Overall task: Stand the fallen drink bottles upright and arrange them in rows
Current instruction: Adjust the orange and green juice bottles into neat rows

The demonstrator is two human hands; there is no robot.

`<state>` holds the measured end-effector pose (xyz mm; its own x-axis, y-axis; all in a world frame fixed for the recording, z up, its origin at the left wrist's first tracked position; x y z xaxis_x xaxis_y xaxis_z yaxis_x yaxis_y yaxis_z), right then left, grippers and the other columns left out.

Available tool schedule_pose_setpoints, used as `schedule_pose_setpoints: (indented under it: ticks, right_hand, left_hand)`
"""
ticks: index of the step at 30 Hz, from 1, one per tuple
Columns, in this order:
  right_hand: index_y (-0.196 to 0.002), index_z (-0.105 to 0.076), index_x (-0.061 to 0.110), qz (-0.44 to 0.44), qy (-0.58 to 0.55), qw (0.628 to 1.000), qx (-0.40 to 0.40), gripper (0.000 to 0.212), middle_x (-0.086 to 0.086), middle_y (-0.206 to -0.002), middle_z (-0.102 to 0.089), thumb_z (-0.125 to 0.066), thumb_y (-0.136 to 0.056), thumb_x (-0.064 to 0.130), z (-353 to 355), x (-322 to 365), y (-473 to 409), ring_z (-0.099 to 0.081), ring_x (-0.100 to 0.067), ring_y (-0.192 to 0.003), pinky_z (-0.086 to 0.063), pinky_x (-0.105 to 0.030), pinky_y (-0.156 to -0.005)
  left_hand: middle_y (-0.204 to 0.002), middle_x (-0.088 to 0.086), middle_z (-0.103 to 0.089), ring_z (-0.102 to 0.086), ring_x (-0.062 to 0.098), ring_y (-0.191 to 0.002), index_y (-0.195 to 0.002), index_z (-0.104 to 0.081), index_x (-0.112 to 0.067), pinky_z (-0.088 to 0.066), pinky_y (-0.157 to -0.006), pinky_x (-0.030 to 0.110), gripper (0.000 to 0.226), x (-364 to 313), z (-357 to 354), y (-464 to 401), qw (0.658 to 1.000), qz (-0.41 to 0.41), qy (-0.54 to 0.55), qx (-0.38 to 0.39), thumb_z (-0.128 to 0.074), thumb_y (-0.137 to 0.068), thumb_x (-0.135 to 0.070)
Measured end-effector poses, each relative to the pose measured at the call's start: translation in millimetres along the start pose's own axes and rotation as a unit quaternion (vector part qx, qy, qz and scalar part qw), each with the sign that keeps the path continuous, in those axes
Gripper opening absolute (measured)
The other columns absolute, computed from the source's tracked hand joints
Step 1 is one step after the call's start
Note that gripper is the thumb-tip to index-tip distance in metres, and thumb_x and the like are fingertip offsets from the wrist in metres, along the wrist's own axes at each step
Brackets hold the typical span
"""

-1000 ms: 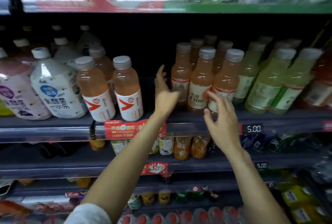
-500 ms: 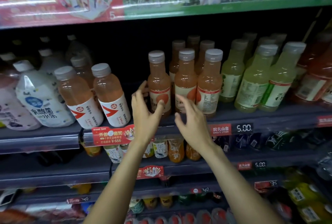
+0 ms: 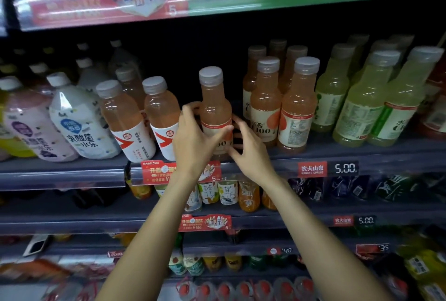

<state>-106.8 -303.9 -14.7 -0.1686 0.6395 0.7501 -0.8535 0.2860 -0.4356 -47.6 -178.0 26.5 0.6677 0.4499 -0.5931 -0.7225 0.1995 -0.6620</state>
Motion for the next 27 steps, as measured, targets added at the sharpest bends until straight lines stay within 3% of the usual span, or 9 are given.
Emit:
schedule_pose_setpoints:
  ticks: [4, 11, 14, 16, 19, 23, 27]
  right_hand:
    - [-0.146, -0.027, 0.023, -0.009, -0.026, 1.0, -0.002, 0.069, -0.003, -0.14, -0.047, -0.063, -0.088, 0.011, -12, 0, -5, -0.052, -0.018, -0.122, -0.048, -0.036, -0.098]
    - [-0.143, -0.033, 0.022, 0.025, 0.012, 1.0, 0.01, 0.061, -0.002, -0.139, -0.047, -0.062, -0.089, 0.015, -7, 0, -5, -0.05, -0.014, -0.122, -0.05, -0.034, -0.095]
    - [-0.129, -0.053, 0.016, 0.085, 0.11, 0.986, -0.088, 0.04, -0.002, -0.117, -0.061, -0.059, -0.09, 0.012, 21, 7, 5, -0.058, -0.011, -0.1, -0.054, -0.034, -0.08]
    - [-0.118, -0.06, 0.011, 0.12, 0.201, 0.952, -0.199, 0.029, -0.004, -0.106, -0.064, -0.058, -0.09, 0.014, 46, 13, 13, -0.057, -0.017, -0.096, -0.05, -0.034, -0.081]
    - [-0.118, -0.054, 0.006, 0.115, 0.33, 0.891, -0.291, 0.034, -0.013, -0.112, -0.058, -0.06, -0.088, 0.022, 79, 25, 9, -0.045, -0.026, -0.107, -0.041, -0.035, -0.089]
    - [-0.126, -0.048, 0.001, 0.073, 0.434, 0.862, -0.252, 0.048, -0.015, -0.119, -0.059, -0.062, -0.086, 0.023, 90, 35, -16, -0.048, -0.031, -0.103, -0.04, -0.04, -0.085]
    - [-0.13, -0.045, -0.003, 0.021, 0.438, 0.863, -0.251, 0.064, -0.016, -0.091, -0.07, -0.067, -0.082, 0.033, 80, 39, -25, -0.052, -0.035, -0.104, -0.029, -0.038, -0.082]
  left_hand:
    - [-0.122, 0.013, -0.057, -0.06, 0.028, -0.103, -0.138, -0.037, -0.005, -0.045, -0.072, 0.029, 0.084, 1, -3, 2, 0.993, -0.032, -0.115, 0.014, -0.074, -0.076, -0.048]
    - [-0.131, 0.01, -0.055, -0.059, 0.026, -0.109, -0.147, -0.025, -0.011, -0.05, -0.074, 0.03, 0.085, 7, 0, 8, 0.997, -0.031, -0.074, 0.014, -0.071, -0.082, -0.041]
    - [-0.131, 0.009, -0.054, -0.06, 0.025, -0.108, -0.146, -0.026, -0.013, -0.055, -0.073, 0.034, 0.084, 8, 1, 8, 0.997, -0.034, -0.063, 0.015, -0.071, -0.081, -0.043]
    - [-0.132, 0.008, -0.054, -0.061, 0.023, -0.108, -0.146, -0.025, -0.015, -0.057, -0.075, 0.037, 0.085, 10, 1, 8, 0.998, -0.031, -0.053, 0.017, -0.072, -0.081, -0.043]
    - [-0.132, 0.008, -0.055, -0.062, 0.024, -0.107, -0.146, -0.024, -0.018, -0.057, -0.077, 0.039, 0.085, 12, 1, 7, 0.998, -0.018, -0.054, 0.019, -0.072, -0.08, -0.043]
    - [-0.129, 0.009, -0.056, -0.062, 0.026, -0.107, -0.145, -0.024, -0.019, -0.056, -0.076, 0.042, 0.084, 11, -1, 6, 0.998, -0.014, -0.061, 0.021, -0.072, -0.08, -0.043]
    - [-0.129, 0.01, -0.055, -0.061, 0.028, -0.107, -0.144, -0.026, -0.017, -0.056, -0.076, 0.043, 0.083, 10, 0, 6, 0.998, -0.007, -0.058, 0.022, -0.072, -0.08, -0.042]
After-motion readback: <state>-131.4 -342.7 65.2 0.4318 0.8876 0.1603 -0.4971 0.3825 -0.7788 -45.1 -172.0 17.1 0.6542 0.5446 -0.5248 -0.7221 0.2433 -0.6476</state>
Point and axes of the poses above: each hand's wrist, its own y-axis away from the middle knuckle, its own z-axis out of the back of the hand, x = y × z, the point moved 5 cm from there along -y, towards the middle knuckle
